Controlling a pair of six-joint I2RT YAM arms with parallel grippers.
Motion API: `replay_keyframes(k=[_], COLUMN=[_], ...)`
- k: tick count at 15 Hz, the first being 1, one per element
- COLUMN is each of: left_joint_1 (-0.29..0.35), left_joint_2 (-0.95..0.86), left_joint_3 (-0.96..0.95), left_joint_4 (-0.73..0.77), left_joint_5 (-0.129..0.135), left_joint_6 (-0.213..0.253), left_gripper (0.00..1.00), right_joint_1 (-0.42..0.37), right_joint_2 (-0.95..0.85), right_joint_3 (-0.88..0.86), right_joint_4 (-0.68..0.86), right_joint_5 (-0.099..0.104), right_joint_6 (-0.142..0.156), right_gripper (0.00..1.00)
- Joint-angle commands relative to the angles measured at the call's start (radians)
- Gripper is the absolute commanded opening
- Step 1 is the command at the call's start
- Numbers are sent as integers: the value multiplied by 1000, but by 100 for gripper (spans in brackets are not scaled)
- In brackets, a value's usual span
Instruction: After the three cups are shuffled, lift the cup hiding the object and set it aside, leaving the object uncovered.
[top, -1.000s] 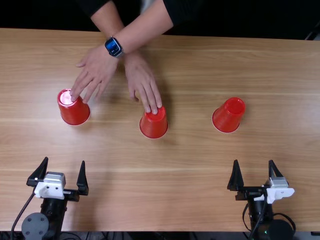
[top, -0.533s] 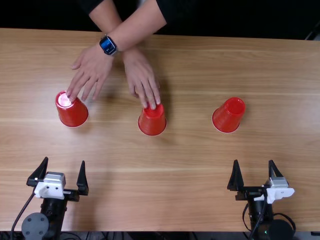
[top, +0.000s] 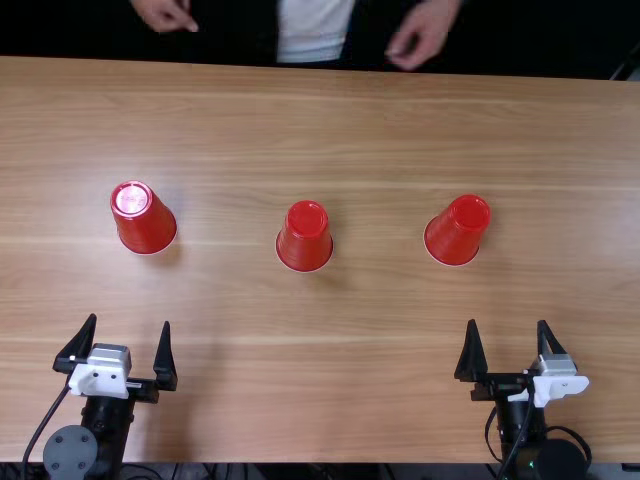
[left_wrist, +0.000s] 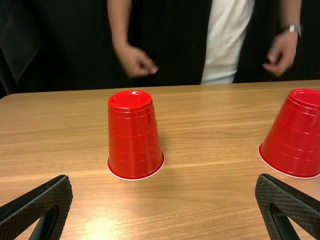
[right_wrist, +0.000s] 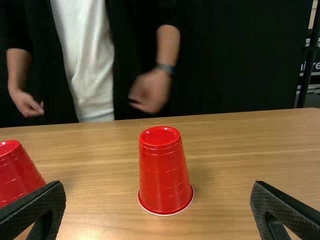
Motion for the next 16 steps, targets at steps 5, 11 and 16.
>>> replay_keyframes(k=[5,11,16], left_joint_1=[-4,3,17], left_joint_2=[-11,-11,302], left_joint_3=[-17,201,551], left_joint_4=[-22,-105,-351], left_joint_5=[28,20,-22], left_joint_6=[4,4,2], left_gripper=[100,100,100], right_joint_1=[-9,-11,-12], right_joint_2=[-13,27,280], right_joint_3=[-10,182,519], right_joint_4=[12,1,-266], right_joint_5=[1,-10,-10], right_joint_6=[3,-72,-184], right_gripper=[100,100,100])
